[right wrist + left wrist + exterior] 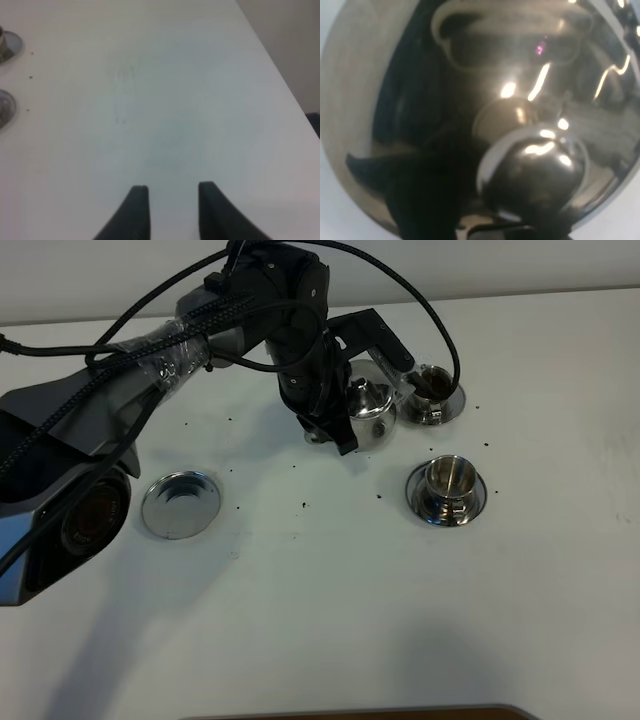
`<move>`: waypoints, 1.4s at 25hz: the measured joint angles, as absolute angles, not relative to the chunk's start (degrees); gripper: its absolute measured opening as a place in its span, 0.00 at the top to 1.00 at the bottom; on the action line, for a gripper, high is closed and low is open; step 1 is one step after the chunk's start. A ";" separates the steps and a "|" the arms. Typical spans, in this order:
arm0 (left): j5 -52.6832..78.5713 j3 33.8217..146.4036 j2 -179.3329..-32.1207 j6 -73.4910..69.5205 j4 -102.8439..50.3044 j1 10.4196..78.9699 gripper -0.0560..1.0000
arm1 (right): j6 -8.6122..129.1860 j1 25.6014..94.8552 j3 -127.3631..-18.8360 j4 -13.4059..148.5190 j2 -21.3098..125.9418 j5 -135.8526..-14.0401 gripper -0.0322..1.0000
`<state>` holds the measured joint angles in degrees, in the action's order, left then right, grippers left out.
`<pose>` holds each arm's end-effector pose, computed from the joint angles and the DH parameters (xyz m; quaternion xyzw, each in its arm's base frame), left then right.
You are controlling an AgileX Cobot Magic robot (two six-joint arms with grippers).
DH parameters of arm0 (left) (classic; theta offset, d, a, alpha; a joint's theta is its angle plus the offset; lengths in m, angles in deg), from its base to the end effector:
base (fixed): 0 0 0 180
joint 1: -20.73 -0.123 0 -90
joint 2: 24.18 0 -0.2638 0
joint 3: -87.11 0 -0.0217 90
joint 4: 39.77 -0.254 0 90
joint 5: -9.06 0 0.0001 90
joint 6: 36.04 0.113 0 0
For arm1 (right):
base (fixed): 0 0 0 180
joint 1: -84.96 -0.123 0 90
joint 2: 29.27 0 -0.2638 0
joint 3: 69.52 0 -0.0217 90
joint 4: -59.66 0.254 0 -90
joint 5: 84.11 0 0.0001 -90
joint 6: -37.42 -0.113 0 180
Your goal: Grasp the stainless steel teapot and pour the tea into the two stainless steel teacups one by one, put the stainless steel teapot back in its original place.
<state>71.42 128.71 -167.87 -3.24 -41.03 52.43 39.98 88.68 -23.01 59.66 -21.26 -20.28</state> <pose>0.4229 -0.2586 0.1384 0.5318 0.8359 0.0116 0.1352 0.0323 -0.0021 0.2711 0.0087 0.8587 -0.0281 0.5116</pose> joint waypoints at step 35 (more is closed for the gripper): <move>55.47 105.19 -153.92 20.70 -57.16 55.46 0.71 | 39.98 88.68 -23.01 59.66 -21.26 -20.28 0.73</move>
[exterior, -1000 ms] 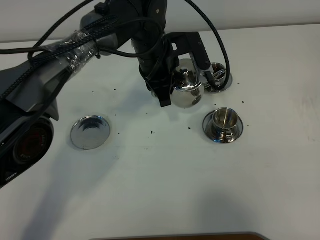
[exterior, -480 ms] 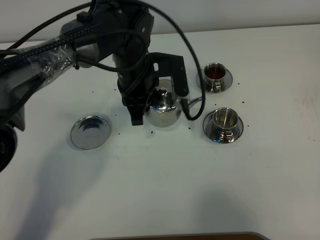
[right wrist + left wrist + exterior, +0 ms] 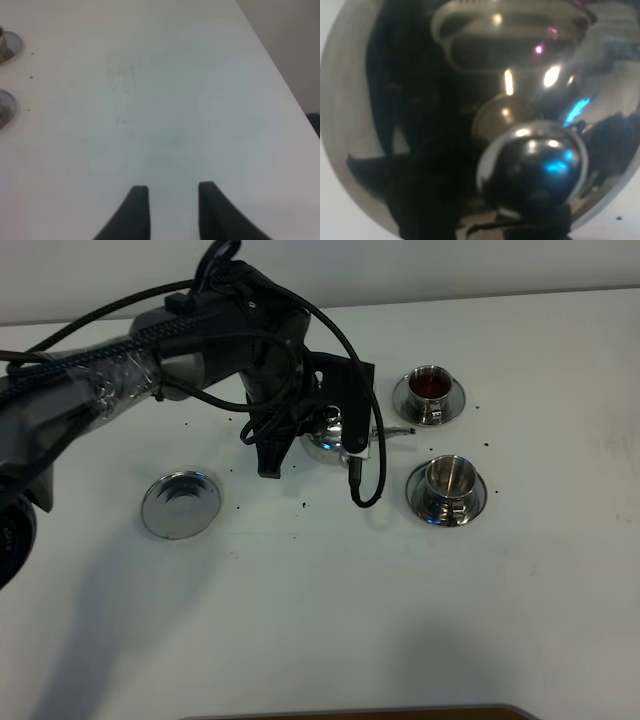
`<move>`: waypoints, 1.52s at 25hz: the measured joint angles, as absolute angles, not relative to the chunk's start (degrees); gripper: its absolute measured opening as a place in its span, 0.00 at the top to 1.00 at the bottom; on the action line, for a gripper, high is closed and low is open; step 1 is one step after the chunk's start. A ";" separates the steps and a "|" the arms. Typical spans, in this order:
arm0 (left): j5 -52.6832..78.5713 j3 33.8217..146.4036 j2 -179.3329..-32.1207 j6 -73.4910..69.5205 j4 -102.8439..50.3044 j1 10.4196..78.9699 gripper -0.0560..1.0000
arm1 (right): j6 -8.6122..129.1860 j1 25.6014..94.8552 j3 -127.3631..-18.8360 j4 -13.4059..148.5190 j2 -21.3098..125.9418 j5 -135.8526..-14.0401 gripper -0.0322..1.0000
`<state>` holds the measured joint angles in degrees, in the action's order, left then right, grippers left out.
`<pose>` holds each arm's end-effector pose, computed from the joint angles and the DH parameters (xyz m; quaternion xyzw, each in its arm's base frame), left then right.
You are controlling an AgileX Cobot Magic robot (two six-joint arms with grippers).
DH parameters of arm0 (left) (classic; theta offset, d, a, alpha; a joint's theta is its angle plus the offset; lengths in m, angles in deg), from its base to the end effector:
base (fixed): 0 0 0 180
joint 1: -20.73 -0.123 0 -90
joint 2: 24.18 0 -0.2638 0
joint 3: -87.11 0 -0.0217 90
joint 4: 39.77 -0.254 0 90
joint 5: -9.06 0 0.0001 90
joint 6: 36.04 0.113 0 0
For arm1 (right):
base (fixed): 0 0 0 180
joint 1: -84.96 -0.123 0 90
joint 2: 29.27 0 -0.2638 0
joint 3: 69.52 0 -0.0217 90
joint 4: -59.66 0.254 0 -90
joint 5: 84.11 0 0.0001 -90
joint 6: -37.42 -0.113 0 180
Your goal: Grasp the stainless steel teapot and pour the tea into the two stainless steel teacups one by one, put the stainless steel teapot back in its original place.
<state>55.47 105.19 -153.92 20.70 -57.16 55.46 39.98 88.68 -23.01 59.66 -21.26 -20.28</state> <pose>0.3889 -0.2398 0.1509 0.7519 0.6190 0.1609 0.1603 0.0323 -0.0021 0.2711 0.0087 0.8587 -0.0281 0.5116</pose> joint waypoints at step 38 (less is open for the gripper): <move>46.91 105.14 -156.33 23.21 -78.84 62.25 0.71 | 39.98 88.68 -23.01 59.66 -21.26 -20.28 0.73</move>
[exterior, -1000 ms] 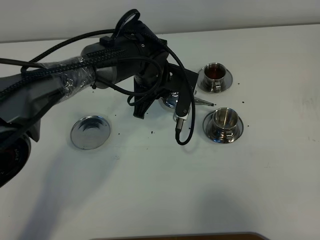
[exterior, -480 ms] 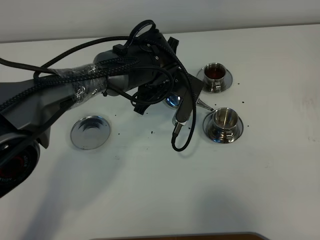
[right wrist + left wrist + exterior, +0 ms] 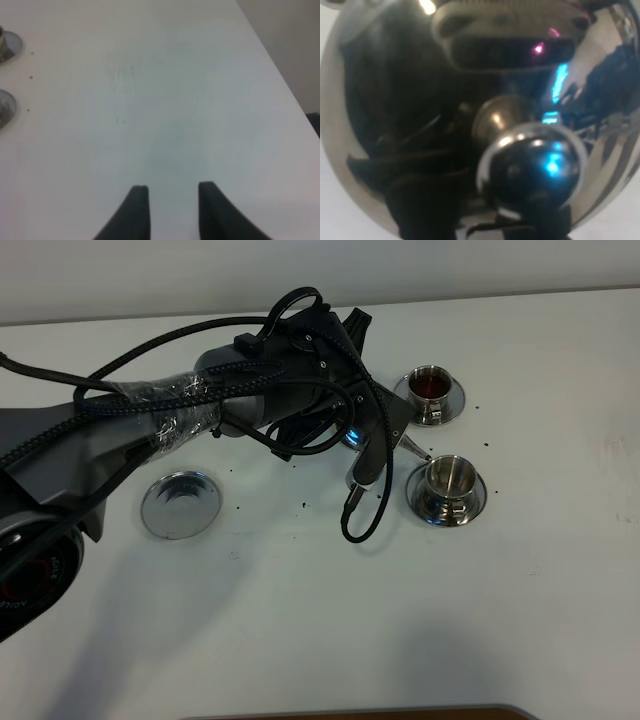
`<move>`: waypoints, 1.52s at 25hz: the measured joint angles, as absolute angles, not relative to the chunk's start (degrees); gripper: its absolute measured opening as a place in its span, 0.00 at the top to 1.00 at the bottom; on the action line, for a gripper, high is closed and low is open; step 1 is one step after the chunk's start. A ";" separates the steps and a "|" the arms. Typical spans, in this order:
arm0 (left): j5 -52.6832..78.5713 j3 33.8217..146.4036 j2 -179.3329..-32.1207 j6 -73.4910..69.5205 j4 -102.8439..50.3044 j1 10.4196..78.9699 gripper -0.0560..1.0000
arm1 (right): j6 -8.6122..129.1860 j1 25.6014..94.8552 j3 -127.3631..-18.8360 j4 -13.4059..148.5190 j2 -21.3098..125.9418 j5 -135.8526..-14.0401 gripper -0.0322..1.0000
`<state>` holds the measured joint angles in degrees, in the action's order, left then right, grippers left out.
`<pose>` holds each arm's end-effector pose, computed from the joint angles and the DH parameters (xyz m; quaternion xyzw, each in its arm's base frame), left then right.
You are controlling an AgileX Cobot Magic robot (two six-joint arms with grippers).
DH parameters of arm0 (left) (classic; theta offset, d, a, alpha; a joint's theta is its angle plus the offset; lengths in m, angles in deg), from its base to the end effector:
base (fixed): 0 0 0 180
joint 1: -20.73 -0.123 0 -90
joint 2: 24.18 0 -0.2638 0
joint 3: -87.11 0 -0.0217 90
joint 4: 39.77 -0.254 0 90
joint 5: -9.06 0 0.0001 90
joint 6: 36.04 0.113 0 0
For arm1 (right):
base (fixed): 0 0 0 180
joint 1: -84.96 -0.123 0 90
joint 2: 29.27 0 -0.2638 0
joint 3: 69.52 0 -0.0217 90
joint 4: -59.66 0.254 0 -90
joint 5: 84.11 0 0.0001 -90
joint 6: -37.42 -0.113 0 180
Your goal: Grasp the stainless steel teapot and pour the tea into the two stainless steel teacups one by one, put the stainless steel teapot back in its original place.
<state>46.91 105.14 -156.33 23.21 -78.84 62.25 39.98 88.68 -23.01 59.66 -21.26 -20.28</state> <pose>0.3862 -0.2835 0.1490 0.8361 0.4240 0.2950 0.1850 0.0323 -0.0021 0.2711 0.0087 0.8587 -0.0281 0.5116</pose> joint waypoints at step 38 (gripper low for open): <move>43.56 105.14 -156.33 23.34 -93.08 66.55 0.71 | 39.98 88.68 -23.01 59.66 -21.26 -20.28 0.73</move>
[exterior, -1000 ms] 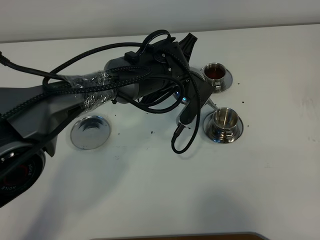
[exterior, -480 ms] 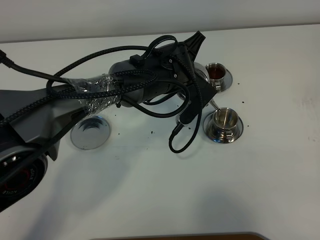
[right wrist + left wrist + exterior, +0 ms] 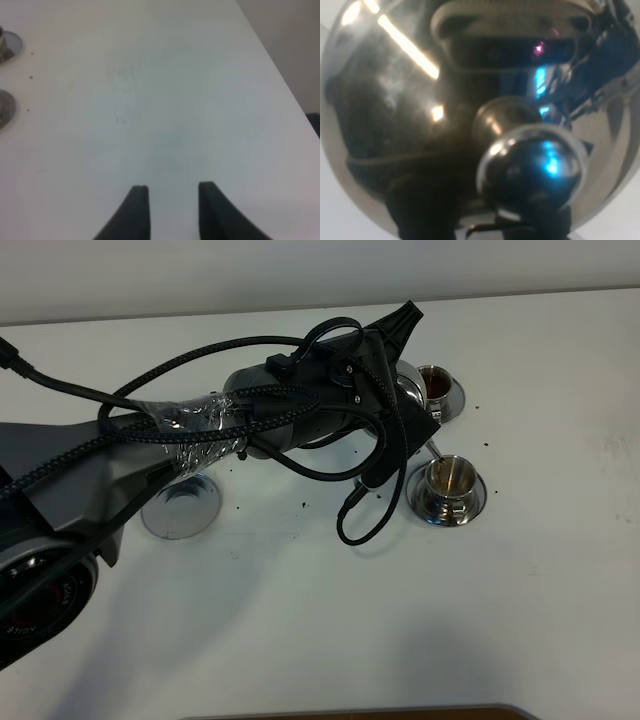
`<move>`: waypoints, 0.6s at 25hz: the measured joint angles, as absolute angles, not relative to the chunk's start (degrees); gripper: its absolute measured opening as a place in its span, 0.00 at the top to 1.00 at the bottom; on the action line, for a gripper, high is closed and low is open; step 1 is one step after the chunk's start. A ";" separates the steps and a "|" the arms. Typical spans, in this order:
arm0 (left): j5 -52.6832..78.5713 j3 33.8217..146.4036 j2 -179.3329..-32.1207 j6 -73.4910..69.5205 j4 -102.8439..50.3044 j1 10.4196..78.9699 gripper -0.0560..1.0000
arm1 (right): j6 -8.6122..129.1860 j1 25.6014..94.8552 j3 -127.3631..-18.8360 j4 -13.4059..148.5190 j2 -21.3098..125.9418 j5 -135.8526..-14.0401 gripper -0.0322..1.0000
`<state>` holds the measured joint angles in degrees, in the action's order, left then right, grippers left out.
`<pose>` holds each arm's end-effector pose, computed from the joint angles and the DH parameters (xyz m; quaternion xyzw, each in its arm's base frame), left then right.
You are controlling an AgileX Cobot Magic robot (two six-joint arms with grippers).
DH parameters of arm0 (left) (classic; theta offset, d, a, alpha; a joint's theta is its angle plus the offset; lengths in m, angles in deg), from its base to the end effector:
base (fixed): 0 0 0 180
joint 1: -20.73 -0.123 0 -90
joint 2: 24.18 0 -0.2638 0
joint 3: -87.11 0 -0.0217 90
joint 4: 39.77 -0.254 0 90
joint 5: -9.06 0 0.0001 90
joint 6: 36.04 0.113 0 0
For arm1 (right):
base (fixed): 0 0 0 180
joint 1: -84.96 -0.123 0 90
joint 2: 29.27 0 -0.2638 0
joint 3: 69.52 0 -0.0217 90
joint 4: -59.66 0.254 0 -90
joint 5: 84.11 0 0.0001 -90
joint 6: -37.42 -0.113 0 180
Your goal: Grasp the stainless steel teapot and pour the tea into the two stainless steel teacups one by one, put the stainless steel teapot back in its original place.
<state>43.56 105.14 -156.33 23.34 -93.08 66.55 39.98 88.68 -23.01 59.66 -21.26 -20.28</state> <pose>0.3763 -0.3135 0.1616 0.8580 0.2944 0.3707 0.1993 0.0323 -0.0021 0.2711 0.0087 0.8587 -0.0281 0.5116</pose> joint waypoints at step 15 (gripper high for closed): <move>42.07 105.14 -156.33 23.34 -97.30 66.55 0.71 | 39.98 88.68 -23.01 59.66 -21.26 -20.28 0.73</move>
